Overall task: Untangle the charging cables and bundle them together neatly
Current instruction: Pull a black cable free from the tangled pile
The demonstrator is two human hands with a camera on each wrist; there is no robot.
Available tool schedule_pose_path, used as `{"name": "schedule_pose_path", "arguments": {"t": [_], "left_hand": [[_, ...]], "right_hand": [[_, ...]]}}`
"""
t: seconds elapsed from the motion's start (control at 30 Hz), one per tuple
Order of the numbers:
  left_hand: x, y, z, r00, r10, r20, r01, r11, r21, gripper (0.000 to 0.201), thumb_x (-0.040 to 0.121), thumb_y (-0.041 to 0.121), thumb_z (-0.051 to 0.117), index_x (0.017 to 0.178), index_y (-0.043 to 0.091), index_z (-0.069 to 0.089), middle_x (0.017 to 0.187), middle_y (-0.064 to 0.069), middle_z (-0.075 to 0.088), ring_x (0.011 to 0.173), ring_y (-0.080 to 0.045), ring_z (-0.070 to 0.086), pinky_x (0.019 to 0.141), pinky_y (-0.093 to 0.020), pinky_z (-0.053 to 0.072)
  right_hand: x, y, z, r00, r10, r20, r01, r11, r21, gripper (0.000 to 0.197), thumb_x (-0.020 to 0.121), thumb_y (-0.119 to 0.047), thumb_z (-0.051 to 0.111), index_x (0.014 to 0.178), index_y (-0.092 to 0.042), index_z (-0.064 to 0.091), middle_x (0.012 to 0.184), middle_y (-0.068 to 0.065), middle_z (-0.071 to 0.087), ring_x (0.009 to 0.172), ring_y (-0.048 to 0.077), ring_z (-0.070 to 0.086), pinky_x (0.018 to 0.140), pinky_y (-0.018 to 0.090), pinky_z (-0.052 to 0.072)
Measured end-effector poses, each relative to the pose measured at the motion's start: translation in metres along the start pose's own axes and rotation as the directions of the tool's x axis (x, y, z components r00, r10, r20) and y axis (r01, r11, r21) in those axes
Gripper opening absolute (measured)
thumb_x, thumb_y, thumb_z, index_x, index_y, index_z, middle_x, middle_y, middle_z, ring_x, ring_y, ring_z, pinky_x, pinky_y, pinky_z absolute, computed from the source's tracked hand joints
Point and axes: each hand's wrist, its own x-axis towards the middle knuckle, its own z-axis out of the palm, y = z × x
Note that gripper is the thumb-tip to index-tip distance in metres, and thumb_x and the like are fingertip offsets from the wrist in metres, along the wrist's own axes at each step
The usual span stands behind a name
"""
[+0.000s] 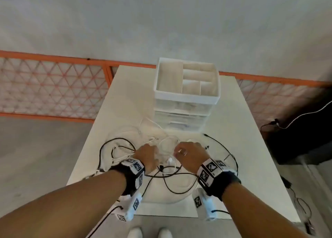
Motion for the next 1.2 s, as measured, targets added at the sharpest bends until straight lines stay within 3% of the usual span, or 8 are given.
{"name": "schedule_pose_path", "arguments": {"t": [0.13,0.33,0.5,0.73,0.87,1.0,1.07,1.2], "left_hand": [[-0.009,-0.002,0.031,0.987,-0.043,0.157,0.015,0.985,0.174,0.056,0.087,0.038,0.056,0.141,0.030,0.045,0.143,-0.007,0.046,0.132,-0.032,0.046,0.105,-0.041,0.043],[-0.012,-0.004,0.027,0.993,0.009,0.117,-0.023,0.992,0.124,0.024,0.087,0.028,0.058,0.110,0.025,0.064,0.113,-0.004,0.069,0.108,-0.028,0.063,0.088,-0.034,0.051],[-0.014,0.014,-0.031,0.967,0.216,-0.134,-0.235,0.962,-0.141,0.022,0.092,0.027,0.058,0.104,0.026,0.076,0.099,0.001,0.075,0.094,-0.019,0.067,0.081,-0.025,0.047],[-0.026,0.022,-0.108,0.879,0.179,-0.442,-0.333,0.894,-0.301,0.007,0.092,0.019,0.067,0.094,0.020,0.074,0.088,0.011,0.071,0.082,-0.002,0.063,0.072,-0.003,0.038],[-0.028,-0.021,-0.092,0.947,0.008,-0.323,-0.095,0.962,-0.257,0.014,0.098,0.024,0.057,0.086,0.019,0.062,0.083,0.003,0.069,0.083,-0.018,0.063,0.067,-0.011,0.040],[-0.029,-0.040,-0.077,0.971,-0.063,-0.233,-0.023,0.938,-0.347,0.016,0.098,0.016,0.051,0.085,0.024,0.058,0.094,0.002,0.071,0.089,-0.017,0.068,0.063,-0.010,0.042],[-0.028,-0.043,-0.077,0.972,-0.065,-0.225,-0.024,0.928,-0.372,0.020,0.097,0.014,0.050,0.082,0.027,0.056,0.096,0.000,0.072,0.088,-0.019,0.070,0.075,-0.025,0.053],[-0.036,-0.029,-0.105,0.952,-0.065,-0.301,-0.088,0.879,-0.469,0.017,0.098,0.020,0.053,0.085,0.025,0.063,0.094,0.005,0.073,0.082,-0.014,0.073,0.084,-0.043,0.058]], "right_hand": [[0.007,0.001,0.012,0.998,0.032,0.048,-0.031,0.999,-0.036,0.011,0.079,-0.047,0.053,0.084,-0.041,0.062,0.103,0.000,0.070,0.099,0.024,0.064,0.090,0.037,0.053],[0.011,0.008,0.020,0.996,0.001,0.088,0.006,0.997,-0.078,0.012,0.089,-0.046,0.057,0.096,-0.039,0.065,0.104,-0.005,0.072,0.103,0.020,0.061,0.090,0.031,0.044],[0.009,0.005,0.010,0.993,-0.106,0.045,0.108,0.993,-0.040,0.046,0.088,-0.043,0.066,0.132,-0.042,0.053,0.122,-0.013,0.062,0.117,0.012,0.053,0.102,0.031,0.044],[0.024,-0.006,-0.027,0.974,-0.035,-0.225,0.084,0.974,0.212,0.022,0.097,-0.038,0.058,0.093,-0.027,0.076,0.088,-0.008,0.071,0.082,0.017,0.067,0.073,0.025,0.050],[0.014,-0.028,-0.082,0.922,-0.066,-0.381,0.230,0.886,0.402,0.024,0.095,-0.038,0.065,0.073,-0.030,0.070,0.071,-0.005,0.072,0.069,0.011,0.069,0.066,0.016,0.050],[-0.003,-0.050,-0.119,0.796,-0.081,-0.600,0.442,0.755,0.485,0.025,0.085,-0.047,0.073,0.073,-0.025,0.071,0.071,0.003,0.074,0.068,0.021,0.070,0.070,0.036,0.059],[-0.008,-0.056,-0.130,0.738,-0.054,-0.673,0.526,0.671,0.522,0.028,0.086,-0.051,0.071,0.080,-0.023,0.071,0.071,0.001,0.074,0.067,0.017,0.072,0.072,0.036,0.060],[-0.005,-0.043,-0.135,0.818,-0.022,-0.574,0.426,0.694,0.580,0.058,0.086,-0.074,0.051,0.086,-0.020,0.072,0.081,-0.002,0.074,0.068,0.022,0.074,0.075,0.046,0.061]]}}
